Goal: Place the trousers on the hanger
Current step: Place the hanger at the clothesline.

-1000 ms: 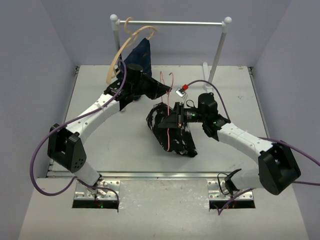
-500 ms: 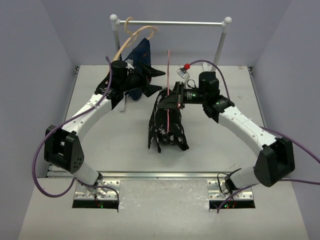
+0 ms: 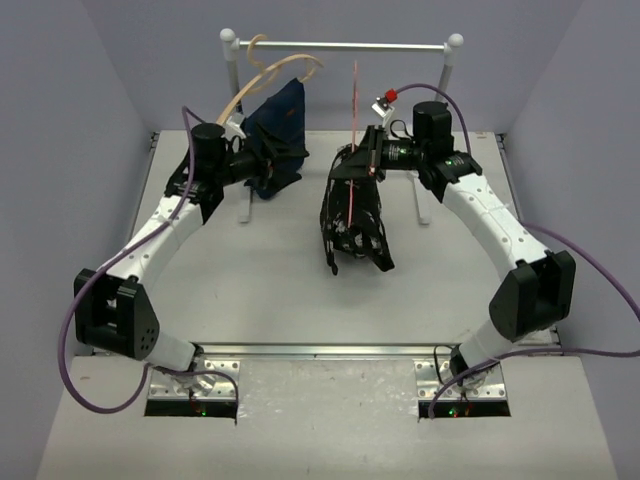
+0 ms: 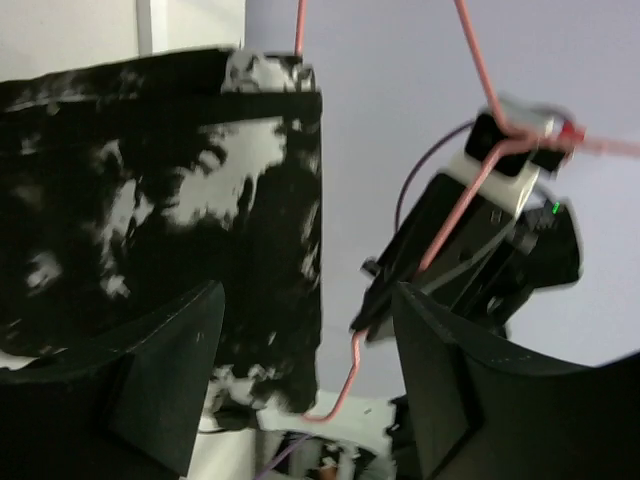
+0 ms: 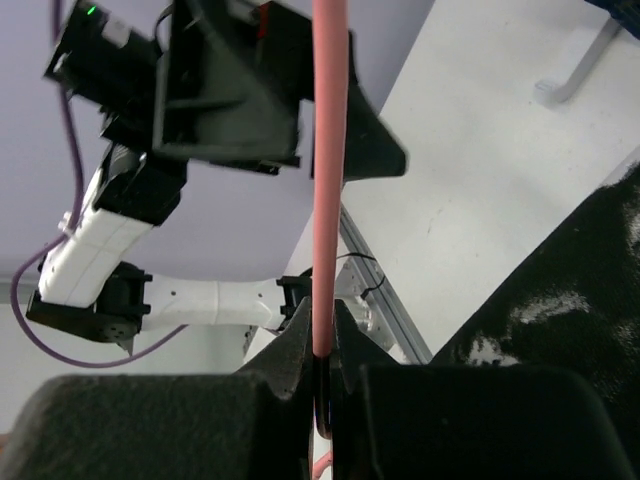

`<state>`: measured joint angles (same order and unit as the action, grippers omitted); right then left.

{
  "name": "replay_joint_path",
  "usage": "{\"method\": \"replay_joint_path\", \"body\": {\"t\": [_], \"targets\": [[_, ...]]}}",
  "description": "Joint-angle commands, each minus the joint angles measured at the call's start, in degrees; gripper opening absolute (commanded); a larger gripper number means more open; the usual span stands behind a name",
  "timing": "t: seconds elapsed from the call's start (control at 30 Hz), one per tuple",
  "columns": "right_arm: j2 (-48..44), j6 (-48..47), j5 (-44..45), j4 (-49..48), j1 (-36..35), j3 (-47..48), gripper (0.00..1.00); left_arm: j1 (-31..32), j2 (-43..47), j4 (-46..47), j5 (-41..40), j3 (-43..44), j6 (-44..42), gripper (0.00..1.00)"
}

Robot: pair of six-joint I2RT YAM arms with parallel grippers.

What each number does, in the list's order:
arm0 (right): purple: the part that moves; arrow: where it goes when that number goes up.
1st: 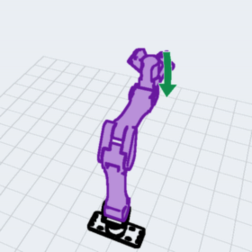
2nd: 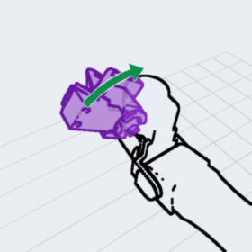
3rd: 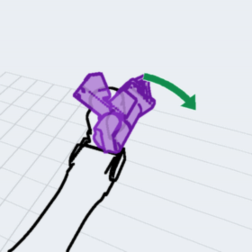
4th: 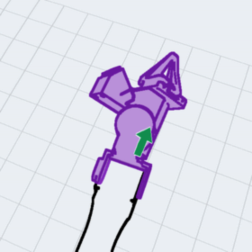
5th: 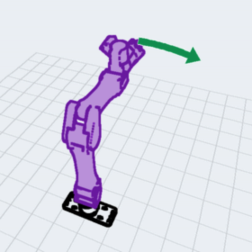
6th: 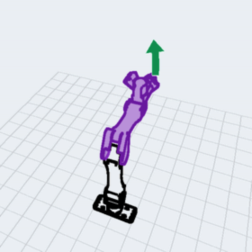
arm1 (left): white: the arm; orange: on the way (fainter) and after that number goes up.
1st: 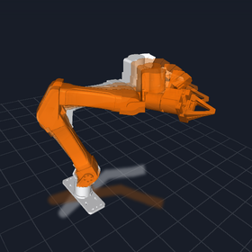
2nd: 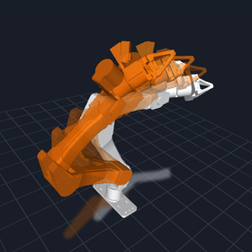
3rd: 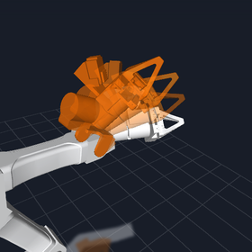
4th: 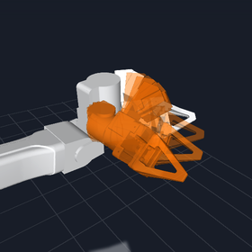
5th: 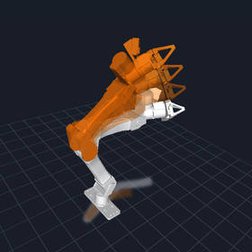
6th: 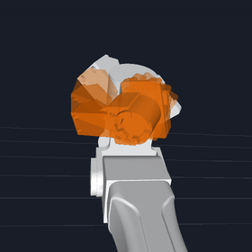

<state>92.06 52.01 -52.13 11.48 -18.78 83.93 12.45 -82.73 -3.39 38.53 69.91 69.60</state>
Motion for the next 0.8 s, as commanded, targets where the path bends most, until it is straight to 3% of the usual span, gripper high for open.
{"method": "replay_joint_path", "body": {"t": [0.0, 0.3, 0.5, 0.77], "targets": [[2.75, -0.76, -5.33, -2.82, 1.44, 10.46, 0.00, 0.13, 10.03, -3.65, 3.35, -3.71, -15.24, 0.68], [13.22, 1.51, -7.60, -1.08, 5.15, 24.70, 0.00, 0.91, 27.26, -7.65, 4.98, -18.05, -27.67, 0.79], [22.32, 5.70, -10.85, -0.05, 9.16, 35.33, 0.00, 1.18, 35.37, -19.13, 1.41, -22.06, -41.34, 0.86], [29.14, 7.70, -13.56, 0.81, 11.97, 41.53, 0.00, 1.18, 38.76, -22.76, -0.21, -26.63, -44.12, 0.87]]}}
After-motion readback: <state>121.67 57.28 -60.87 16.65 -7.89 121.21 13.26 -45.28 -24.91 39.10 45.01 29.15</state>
